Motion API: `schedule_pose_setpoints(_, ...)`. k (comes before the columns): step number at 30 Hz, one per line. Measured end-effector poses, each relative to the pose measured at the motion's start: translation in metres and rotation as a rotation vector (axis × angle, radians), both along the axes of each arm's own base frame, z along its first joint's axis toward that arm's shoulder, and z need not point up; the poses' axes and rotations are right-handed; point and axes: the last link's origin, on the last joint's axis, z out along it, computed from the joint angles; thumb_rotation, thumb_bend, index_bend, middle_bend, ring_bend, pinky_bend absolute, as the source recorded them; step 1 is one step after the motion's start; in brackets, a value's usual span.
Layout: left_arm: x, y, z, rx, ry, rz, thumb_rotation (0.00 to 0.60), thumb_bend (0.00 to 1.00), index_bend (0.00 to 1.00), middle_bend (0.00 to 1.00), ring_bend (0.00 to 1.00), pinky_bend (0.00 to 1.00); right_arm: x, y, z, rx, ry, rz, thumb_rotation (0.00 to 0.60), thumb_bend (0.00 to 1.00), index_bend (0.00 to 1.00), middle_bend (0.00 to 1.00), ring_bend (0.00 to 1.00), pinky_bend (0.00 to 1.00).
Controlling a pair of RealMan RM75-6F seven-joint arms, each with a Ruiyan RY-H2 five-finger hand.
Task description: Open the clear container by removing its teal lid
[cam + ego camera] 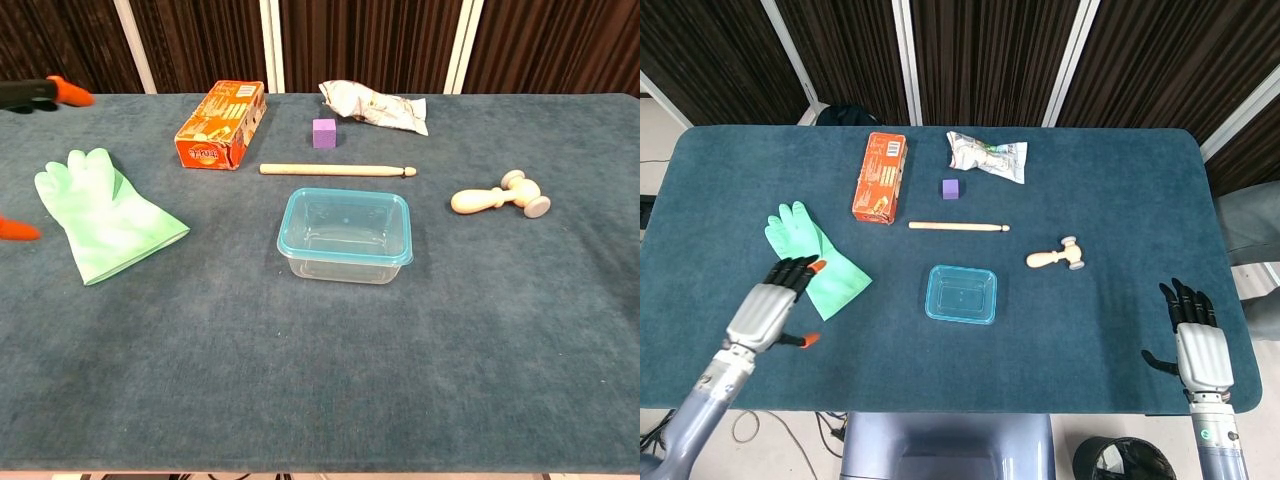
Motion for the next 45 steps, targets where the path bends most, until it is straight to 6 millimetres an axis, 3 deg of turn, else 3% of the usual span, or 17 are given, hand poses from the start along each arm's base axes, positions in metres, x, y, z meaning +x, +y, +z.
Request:
schedule_pose_setpoints(9,0.055,0.028,-0.035,-0.092,0.016,-0.042,0.6,0.0,0.0,0.0,0.0,0.0,-0.001,-0.001,0.001,0.0,-0.009,-0.011,0.6,0.19,0.0,0.0,0.0,0.0)
schedule_pose_setpoints(20,0.112,0.042,-0.091,-0.164,0.039,-0.015,0.6,0.0,0.0,0.0,0.0,0.0,-0.003,-0.002,0.0,0.007,-0.024,-0.026,0.6,0.19,0.0,0.0,0.0,0.0)
schedule_pose_setpoints(29,0.151,0.056,-0.123,-0.134,0.094,0.042,0.6,0.0,0.0,0.0,0.0,0.0,-0.002,-0.002,-0.001,0.014,-0.032,-0.031,0.6,0.19,0.0,0.0,0.0,0.0)
schedule_pose_setpoints(45,0.183,0.065,-0.154,-0.171,0.134,0.13,0.6,0.0,0.0,0.0,0.0,0.0,-0.003,-0.003,-0.002,0.022,-0.038,-0.037,0.6,0.19,0.0,0.0,0.0,0.0)
